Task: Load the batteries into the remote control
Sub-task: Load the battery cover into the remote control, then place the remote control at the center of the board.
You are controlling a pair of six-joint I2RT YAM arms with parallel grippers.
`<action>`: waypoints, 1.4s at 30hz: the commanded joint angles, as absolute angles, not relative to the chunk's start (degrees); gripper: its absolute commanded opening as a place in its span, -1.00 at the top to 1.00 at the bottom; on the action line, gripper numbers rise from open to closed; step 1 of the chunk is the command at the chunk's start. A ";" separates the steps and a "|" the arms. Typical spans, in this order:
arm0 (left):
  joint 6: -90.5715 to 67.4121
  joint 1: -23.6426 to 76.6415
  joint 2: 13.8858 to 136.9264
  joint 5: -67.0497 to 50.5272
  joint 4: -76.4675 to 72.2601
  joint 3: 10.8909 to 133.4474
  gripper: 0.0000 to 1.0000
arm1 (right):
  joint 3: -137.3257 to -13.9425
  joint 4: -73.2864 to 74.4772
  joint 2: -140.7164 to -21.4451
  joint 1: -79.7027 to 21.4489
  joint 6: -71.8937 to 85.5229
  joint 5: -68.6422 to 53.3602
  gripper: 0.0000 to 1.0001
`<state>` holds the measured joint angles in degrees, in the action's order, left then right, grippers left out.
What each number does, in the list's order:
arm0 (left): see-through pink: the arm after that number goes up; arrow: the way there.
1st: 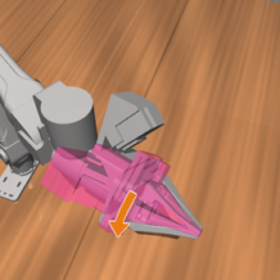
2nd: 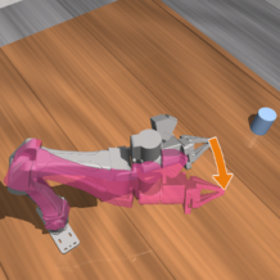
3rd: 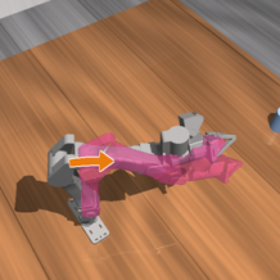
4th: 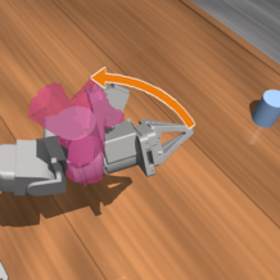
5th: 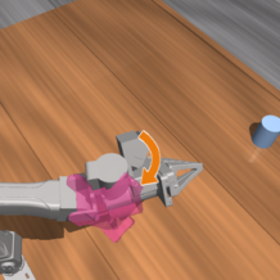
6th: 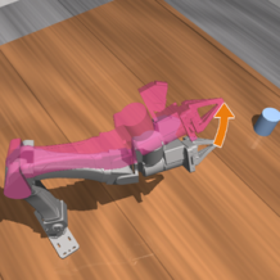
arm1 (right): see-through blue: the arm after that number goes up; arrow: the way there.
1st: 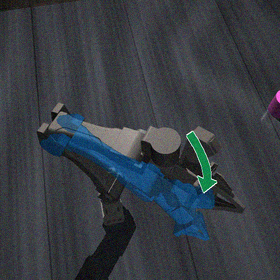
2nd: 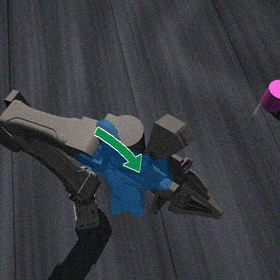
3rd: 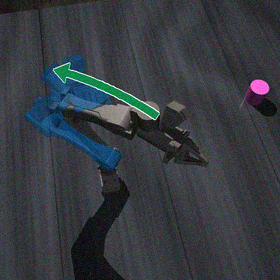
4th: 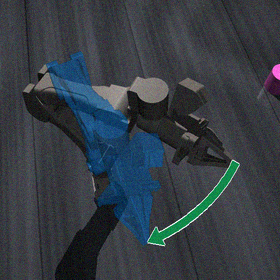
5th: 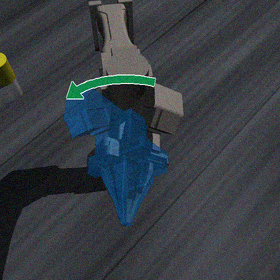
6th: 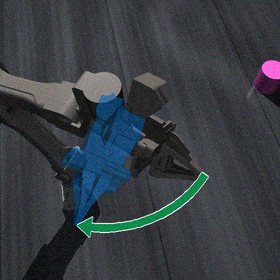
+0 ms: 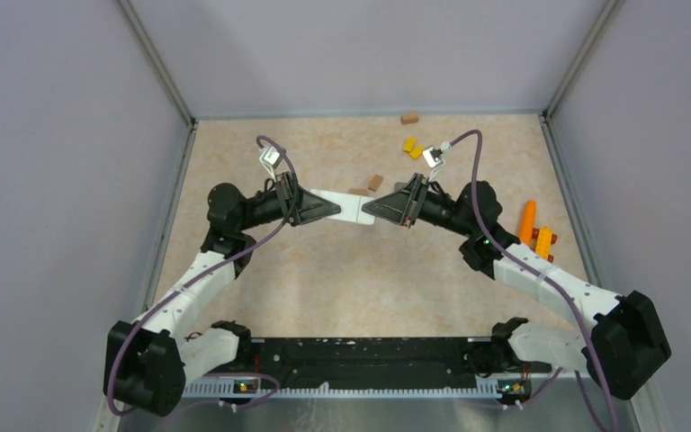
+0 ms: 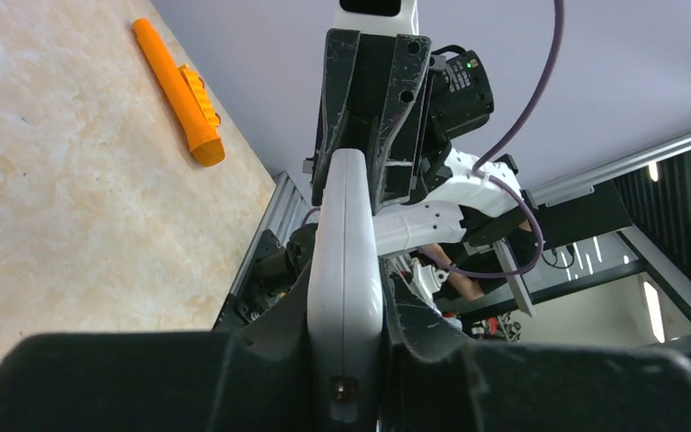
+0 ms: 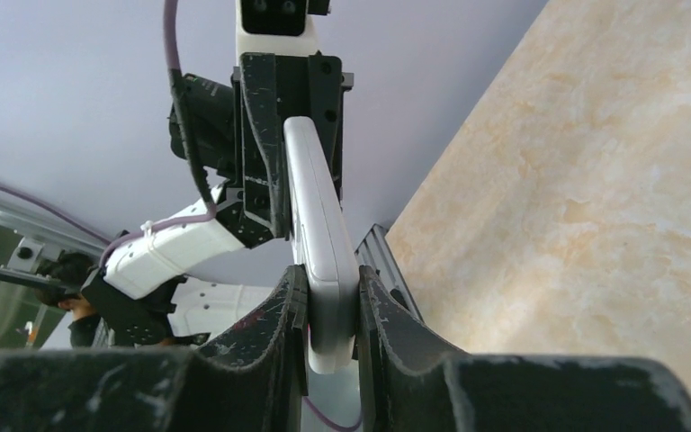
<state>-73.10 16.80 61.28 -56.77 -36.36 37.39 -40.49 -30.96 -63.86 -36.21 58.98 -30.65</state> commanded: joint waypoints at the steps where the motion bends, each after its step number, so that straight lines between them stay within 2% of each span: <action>1: -76.41 16.70 62.09 -58.41 -44.19 36.64 0.96 | -42.28 -32.81 -65.54 -36.04 58.67 -32.03 1.00; 11: -76.60 23.37 64.90 -60.98 -48.84 37.52 1.00 | -43.54 -37.64 -71.94 -38.91 59.81 -29.60 1.00; 16: -75.56 23.55 64.82 -61.41 -48.69 37.92 1.00 | -43.88 -38.35 -73.64 -40.07 60.42 -29.31 0.86; 19: -73.22 23.47 64.62 -61.01 -45.82 38.54 1.00 | -43.92 -37.04 -73.16 -40.08 59.68 -28.99 0.67; 22: -70.24 22.39 64.19 -60.39 -42.13 39.16 1.00 | -43.63 -33.55 -70.72 -39.49 57.25 -27.37 0.32; 24: -69.44 20.93 64.05 -60.12 -40.07 39.34 1.00 | -42.84 -32.95 -68.56 -38.15 55.95 -27.86 0.20; 34: -67.36 17.23 64.80 -66.85 -38.91 39.58 1.00 | -45.95 -22.36 -60.24 -33.95 41.80 -41.66 -0.60; 39: -64.65 17.23 63.84 -72.58 -38.40 40.34 1.00 | -50.54 -14.81 -63.14 -33.93 33.36 -49.83 -0.63; 41: -62.47 17.29 62.89 -73.76 -36.72 40.56 1.00 | -52.22 -12.63 -64.57 -33.93 30.20 -51.83 -0.55; 42: -61.25 17.30 62.29 -74.04 -35.73 40.56 1.00 | -53.08 -11.70 -65.34 -33.93 28.99 -52.90 -0.45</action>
<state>-66.48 17.34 64.71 -69.32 -36.34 37.93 -48.27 -17.32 -62.96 -34.30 38.22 -45.74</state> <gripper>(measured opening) 0.253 0.783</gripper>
